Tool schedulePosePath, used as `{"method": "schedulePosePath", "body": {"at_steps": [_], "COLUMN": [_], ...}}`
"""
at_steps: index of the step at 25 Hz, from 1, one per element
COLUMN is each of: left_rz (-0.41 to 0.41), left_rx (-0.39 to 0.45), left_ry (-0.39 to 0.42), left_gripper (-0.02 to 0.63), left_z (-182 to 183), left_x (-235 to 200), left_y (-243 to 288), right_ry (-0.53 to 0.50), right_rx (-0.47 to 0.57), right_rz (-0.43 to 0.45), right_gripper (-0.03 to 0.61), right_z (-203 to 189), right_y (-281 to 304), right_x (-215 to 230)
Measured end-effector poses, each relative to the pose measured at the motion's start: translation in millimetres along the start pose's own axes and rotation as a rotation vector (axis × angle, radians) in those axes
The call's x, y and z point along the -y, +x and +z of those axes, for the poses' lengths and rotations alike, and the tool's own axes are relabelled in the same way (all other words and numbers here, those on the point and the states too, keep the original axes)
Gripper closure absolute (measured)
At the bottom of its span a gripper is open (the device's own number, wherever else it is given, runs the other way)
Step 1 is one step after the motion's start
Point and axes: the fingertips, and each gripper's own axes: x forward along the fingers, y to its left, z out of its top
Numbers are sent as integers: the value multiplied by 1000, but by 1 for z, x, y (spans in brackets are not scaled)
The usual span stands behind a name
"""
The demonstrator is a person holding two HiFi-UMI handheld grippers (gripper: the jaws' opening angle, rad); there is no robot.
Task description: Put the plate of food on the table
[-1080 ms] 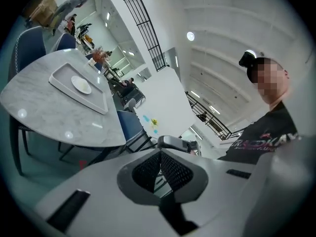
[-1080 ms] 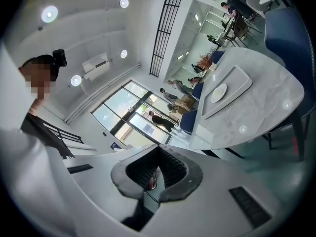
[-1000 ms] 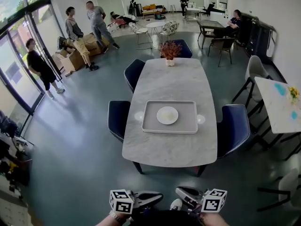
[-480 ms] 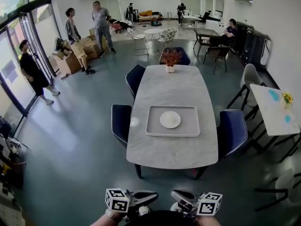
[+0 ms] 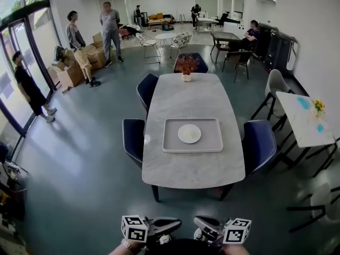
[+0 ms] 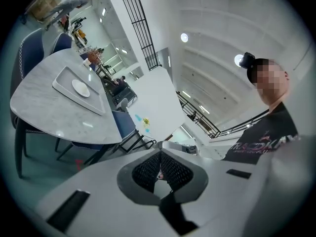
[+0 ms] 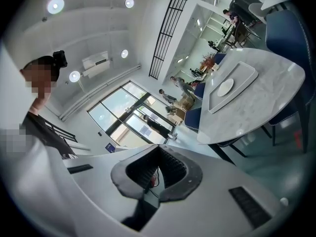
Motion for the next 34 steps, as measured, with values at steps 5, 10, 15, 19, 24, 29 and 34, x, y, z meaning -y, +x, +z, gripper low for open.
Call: {"method": "schedulePosePath", "body": {"at_steps": [5, 10, 15, 19, 24, 29, 34], "left_rz": [3, 24, 31, 30, 25, 25, 21], "left_rx": [-5, 42, 56, 59, 53, 45, 55], "left_ry": [16, -41, -70, -74, -68, -59, -76], "left_gripper": [606, 606, 606, 606, 606, 606, 606], "left_z": [-1, 1, -1, 0, 1, 1, 1], "left_x": [-2, -5, -9, -5, -4, -5, -9], "left_y": [-6, -14, -15, -16, -12, -11, -9], "right_ry": [-3, -11, -9, -8, -12, -8, -6], "right_rx": [-13, -27, -29, -30, -33, -28, -29], "right_rz": [11, 18, 14, 9, 11, 12, 11], "right_gripper": [568, 568, 568, 568, 568, 568, 568], "right_z": [-7, -11, -10, -11, -8, -7, -5], "right_y": [5, 7, 6, 6, 5, 5, 2], "right_x": [-3, -8, -5, -6, -6, -5, -1]}}
